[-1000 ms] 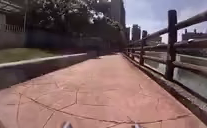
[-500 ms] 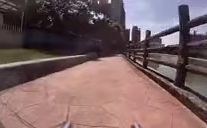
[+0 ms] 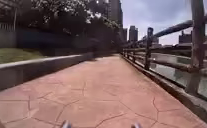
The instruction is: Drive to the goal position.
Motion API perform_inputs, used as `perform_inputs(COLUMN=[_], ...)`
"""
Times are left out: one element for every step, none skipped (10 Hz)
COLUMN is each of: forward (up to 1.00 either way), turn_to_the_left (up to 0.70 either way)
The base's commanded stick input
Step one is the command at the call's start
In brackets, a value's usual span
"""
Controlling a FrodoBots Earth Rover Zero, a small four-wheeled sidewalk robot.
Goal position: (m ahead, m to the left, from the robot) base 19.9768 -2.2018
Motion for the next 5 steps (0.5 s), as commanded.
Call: perform_inputs(forward=[0.70, 0.70, 0.70, 0.70, 0.70], turn_to_the_left=[0.00, 0.00, 0.00, 0.00, 0.00])
